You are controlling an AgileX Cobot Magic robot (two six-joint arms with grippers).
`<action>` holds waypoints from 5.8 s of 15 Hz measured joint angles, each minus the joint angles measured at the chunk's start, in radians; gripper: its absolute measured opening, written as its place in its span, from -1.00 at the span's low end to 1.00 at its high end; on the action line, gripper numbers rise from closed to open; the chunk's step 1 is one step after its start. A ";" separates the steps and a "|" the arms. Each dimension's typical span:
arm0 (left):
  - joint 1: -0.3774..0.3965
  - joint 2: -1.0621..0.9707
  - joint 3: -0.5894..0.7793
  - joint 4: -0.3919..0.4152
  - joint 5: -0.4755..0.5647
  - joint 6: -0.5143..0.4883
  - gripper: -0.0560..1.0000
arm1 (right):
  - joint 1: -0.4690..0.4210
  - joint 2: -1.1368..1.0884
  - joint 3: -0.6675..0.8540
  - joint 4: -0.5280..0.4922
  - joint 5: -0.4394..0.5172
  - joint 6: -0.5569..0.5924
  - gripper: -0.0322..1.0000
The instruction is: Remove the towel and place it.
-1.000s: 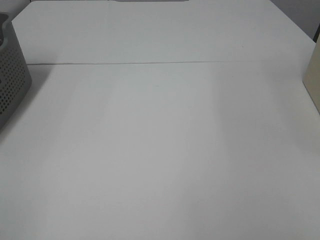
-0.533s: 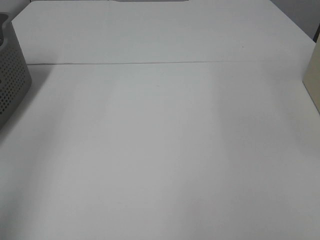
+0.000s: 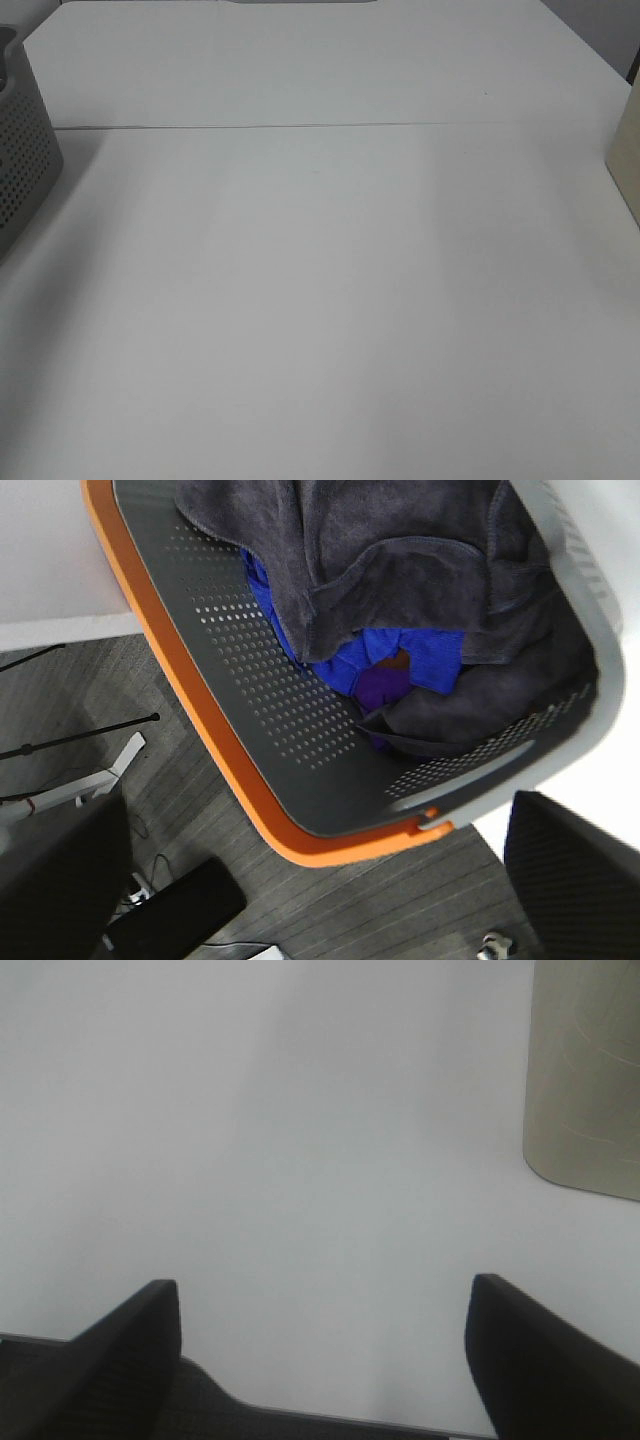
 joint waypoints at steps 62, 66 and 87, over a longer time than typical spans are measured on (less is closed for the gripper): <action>-0.372 -0.006 -0.189 0.027 -0.323 -0.126 -0.89 | 0.000 0.000 0.000 0.000 0.000 0.000 0.53; -0.523 -0.013 -0.189 -0.057 -0.323 -0.262 -0.89 | 0.000 0.000 0.000 0.029 0.000 0.000 0.53; -0.839 -0.013 -0.189 -0.194 -0.331 0.098 -0.89 | 0.133 1.447 -0.210 1.567 0.001 -1.927 0.53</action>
